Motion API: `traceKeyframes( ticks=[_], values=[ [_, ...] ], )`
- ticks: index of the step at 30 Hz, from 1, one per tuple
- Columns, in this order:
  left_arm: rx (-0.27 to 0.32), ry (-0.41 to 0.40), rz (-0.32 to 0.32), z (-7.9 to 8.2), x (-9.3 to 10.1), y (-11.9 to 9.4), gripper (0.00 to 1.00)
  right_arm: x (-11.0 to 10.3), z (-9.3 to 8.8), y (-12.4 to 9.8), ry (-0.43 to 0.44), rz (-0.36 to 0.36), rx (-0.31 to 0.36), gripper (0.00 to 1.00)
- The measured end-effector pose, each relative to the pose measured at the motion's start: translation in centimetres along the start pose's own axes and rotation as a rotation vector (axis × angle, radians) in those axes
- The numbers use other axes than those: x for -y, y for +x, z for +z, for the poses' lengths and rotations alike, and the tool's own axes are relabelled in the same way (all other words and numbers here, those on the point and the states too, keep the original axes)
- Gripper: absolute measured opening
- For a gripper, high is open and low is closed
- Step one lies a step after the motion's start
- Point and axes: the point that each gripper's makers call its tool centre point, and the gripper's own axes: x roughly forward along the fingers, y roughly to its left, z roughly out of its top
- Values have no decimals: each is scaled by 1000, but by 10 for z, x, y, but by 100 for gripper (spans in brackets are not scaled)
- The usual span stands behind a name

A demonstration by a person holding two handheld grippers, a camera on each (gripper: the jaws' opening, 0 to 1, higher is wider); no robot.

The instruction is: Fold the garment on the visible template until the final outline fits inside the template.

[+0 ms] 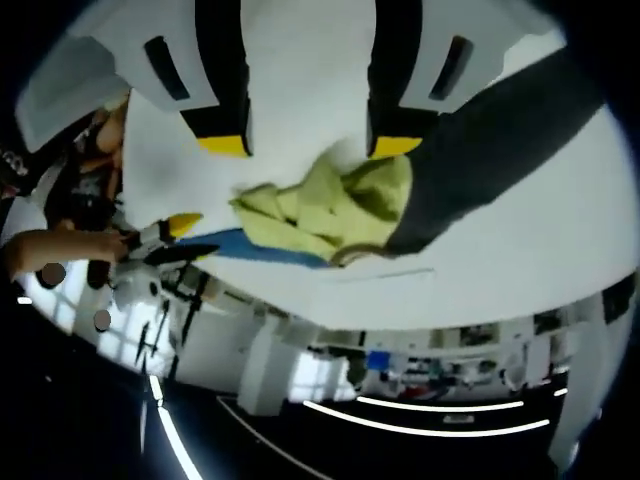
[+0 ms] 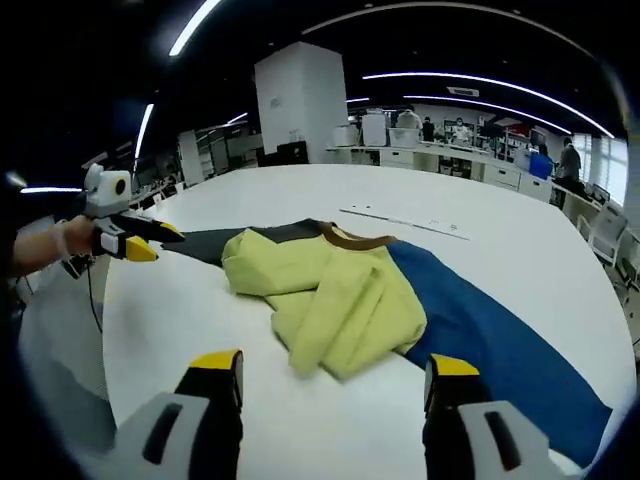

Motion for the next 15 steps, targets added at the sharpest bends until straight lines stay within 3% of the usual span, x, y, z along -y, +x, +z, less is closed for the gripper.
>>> traceKeyframes(
  ticks=[6,13,15],
  values=[
    [-3,21,15,5,-5,17,36,-12,-4,8,-19,4,-3,64],
    [-8,35,54,1,-12,44,25,-23,-2,25,-46,-16,19,44],
    [-8,27,63,1,-15,51,23,-27,-3,31,-35,-9,15,42]
  ],
)
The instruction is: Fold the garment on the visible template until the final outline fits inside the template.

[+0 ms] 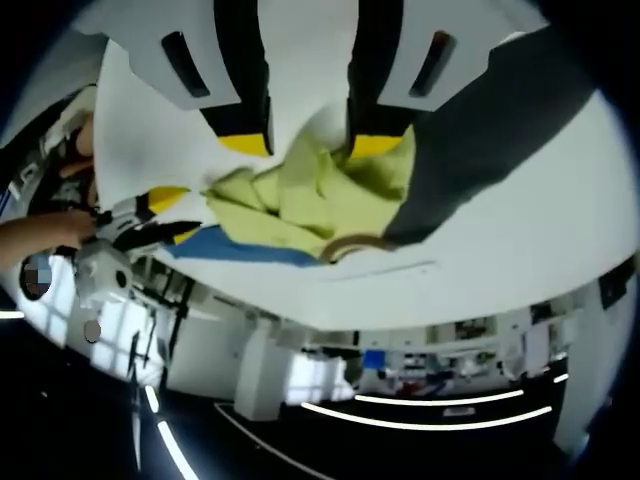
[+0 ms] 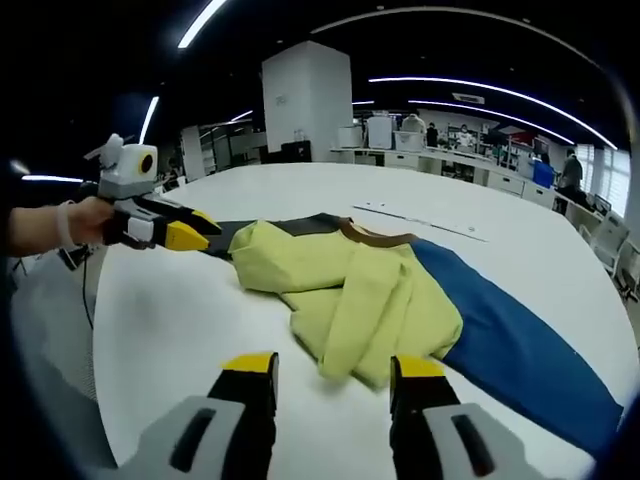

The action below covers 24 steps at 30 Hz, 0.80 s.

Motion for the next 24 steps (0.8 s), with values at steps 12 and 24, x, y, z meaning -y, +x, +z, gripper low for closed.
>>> traceKeyframes(
  ticks=[12,24],
  values=[
    [-46,-4,7,-12,-5,23,19,0,-9,14,-18,-24,-24,28],
    [-47,-27,10,-15,-5,29,10,6,-12,17,-4,-47,-37,17]
  ],
)
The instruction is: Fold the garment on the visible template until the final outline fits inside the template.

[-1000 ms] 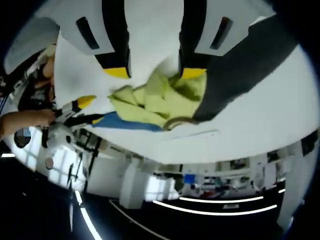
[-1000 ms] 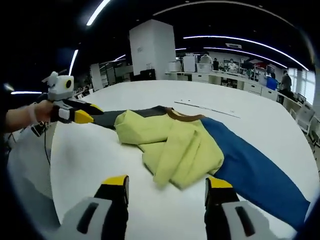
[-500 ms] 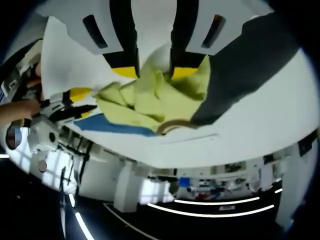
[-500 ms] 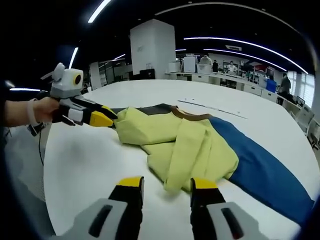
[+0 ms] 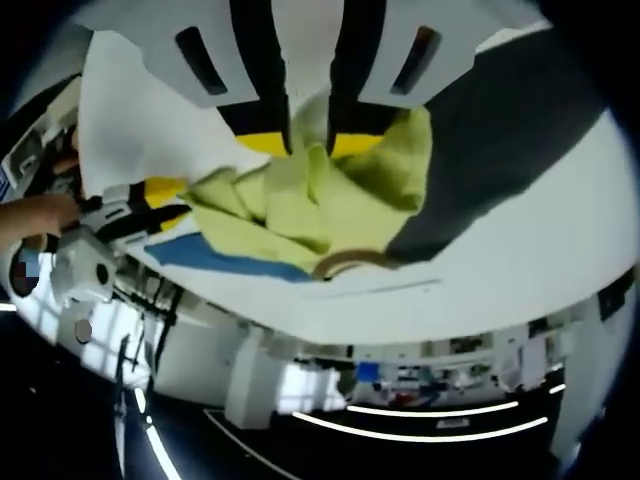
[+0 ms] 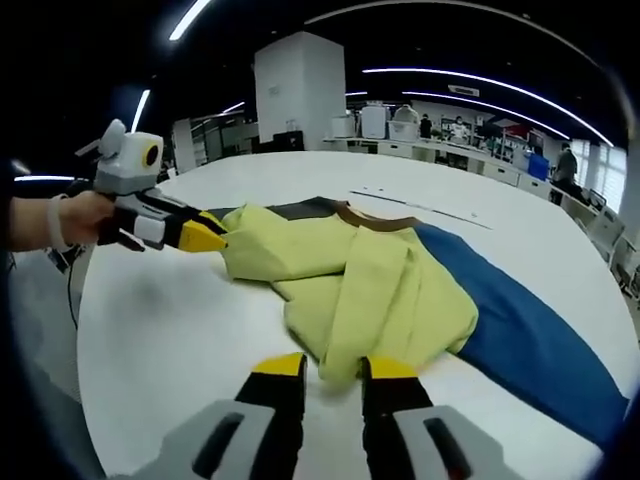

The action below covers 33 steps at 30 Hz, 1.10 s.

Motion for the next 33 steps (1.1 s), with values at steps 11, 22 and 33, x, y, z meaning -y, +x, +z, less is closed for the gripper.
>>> traceKeyframes(
  ticks=[11,22,33],
  values=[
    [17,-14,-9,0,1,-5,2,7,6,-3,10,-13,15,0],
    [87,7,-11,21,-1,-51,1,16,29,-34,13,1,48,0],
    [112,44,33,19,-12,-114,1,17,47,-83,-71,14,73,0]
  ],
)
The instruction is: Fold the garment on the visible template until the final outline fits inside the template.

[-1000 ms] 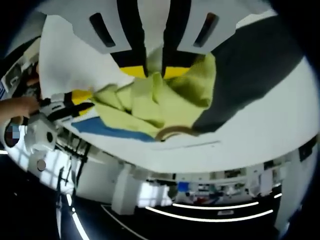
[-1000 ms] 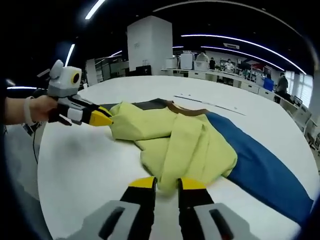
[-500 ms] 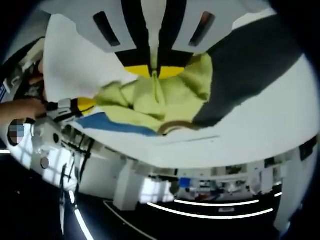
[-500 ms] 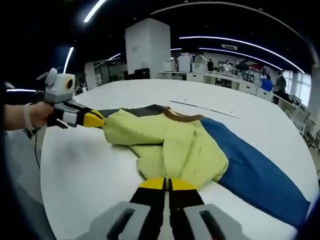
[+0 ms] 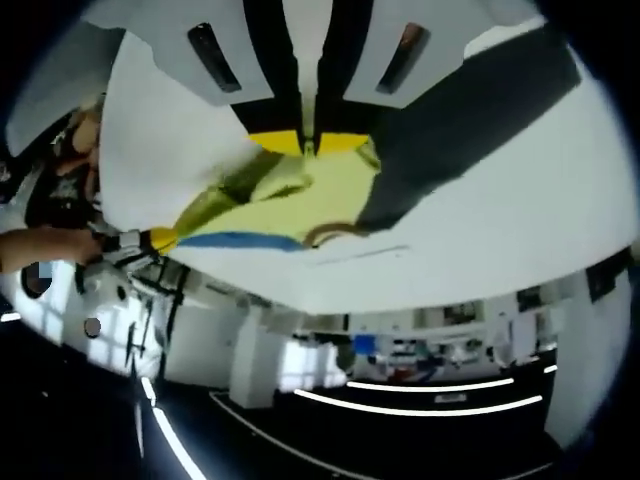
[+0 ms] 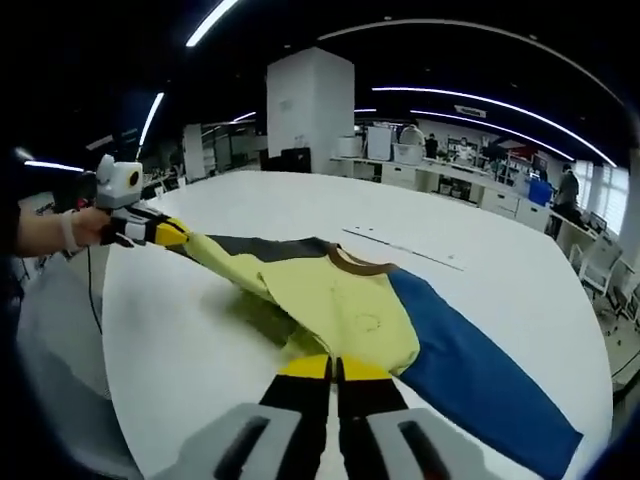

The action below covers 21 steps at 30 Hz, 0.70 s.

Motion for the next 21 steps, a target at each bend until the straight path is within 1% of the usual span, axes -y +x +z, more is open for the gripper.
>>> traceKeyframes(
  ticks=[3,5,7,8,11,14,15,17,21],
  values=[
    [-2,0,8,-3,-1,-14,1,-2,2,-14,-18,3,3,0],
    [-11,15,10,-5,0,-23,1,-3,3,-23,-20,7,6,0],
    [-13,12,8,-7,1,-29,1,-5,2,-33,-61,7,-3,0],
    [-15,14,7,-8,3,-34,1,-6,1,-36,-68,10,-2,0],
    [-22,24,-2,-10,9,-44,1,-13,2,-49,-40,40,11,0],
    [-30,24,-21,-13,17,-51,1,-16,-1,-58,-57,50,4,0],
    [-43,36,-29,-17,19,-54,1,-17,-1,-63,-55,56,6,0],
    [-51,31,-33,-21,21,-58,1,-20,-2,-68,-61,66,0,0],
    [-70,19,-50,-31,29,-68,1,-26,-6,-82,-154,79,-32,0]
  ],
)
